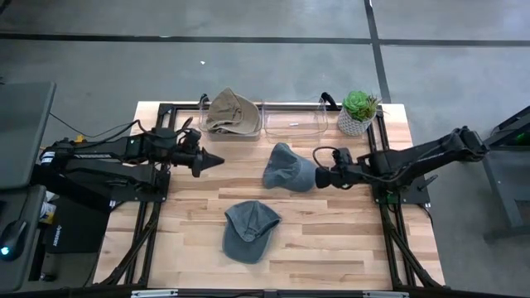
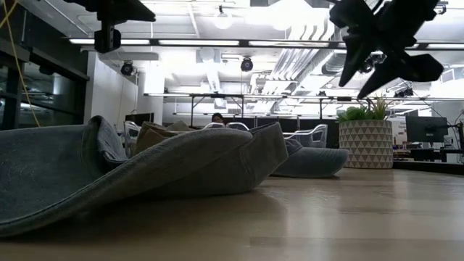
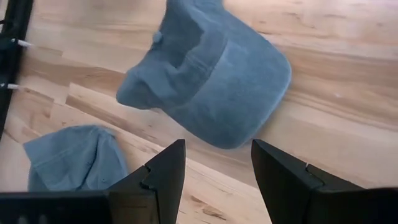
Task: Pick & Place hat
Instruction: Put the bottom blue cap into the right transparent bin
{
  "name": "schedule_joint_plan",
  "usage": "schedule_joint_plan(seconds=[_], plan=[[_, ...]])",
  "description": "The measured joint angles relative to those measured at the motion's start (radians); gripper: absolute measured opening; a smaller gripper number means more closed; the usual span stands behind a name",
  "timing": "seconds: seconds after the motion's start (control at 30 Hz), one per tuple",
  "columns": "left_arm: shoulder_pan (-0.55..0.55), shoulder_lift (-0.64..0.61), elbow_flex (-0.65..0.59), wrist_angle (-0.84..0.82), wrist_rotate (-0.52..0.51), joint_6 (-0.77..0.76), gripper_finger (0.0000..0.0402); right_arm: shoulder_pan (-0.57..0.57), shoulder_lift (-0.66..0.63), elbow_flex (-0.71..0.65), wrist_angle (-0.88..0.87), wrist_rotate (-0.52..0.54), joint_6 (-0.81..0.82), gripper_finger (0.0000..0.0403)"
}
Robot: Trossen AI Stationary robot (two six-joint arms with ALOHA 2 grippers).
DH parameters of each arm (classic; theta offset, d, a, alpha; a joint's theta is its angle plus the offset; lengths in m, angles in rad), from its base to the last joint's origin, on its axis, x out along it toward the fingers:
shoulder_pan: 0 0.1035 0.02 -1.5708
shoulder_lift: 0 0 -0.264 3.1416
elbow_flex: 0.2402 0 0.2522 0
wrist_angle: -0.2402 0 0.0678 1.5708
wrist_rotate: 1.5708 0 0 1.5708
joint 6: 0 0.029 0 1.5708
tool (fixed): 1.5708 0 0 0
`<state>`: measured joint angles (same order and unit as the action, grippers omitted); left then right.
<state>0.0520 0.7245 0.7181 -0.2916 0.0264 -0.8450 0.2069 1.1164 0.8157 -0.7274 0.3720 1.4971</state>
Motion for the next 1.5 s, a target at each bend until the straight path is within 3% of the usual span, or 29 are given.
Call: schedule_joint_plan(seconds=[0.37,0.67,1.03,1.3,1.5], plan=[[0.000,0.054,0.001,-0.180,0.218,-0.166,0.0000,0.012,-0.001,-0.015,0.003,0.007,0.040,0.0179],[0.000,0.212,0.001,-0.209,0.361,-0.305,0.0000,0.012,-0.001,-0.014,0.004,0.007,0.023,0.0179],[-0.001,0.378,0.001,-0.210,0.422,-0.430,0.0004,0.012,-0.026,-0.014,0.006,-0.009,-0.044,0.0179],[-0.001,0.445,0.001,-0.211,0.511,-0.548,0.0063,0.012,-0.060,-0.014,0.003,0.000,-0.096,0.0179],[-0.001,0.493,0.001,-0.209,0.508,-0.638,0.0110,0.012,-0.063,-0.014,0.003,-0.014,-0.132,0.0179]])
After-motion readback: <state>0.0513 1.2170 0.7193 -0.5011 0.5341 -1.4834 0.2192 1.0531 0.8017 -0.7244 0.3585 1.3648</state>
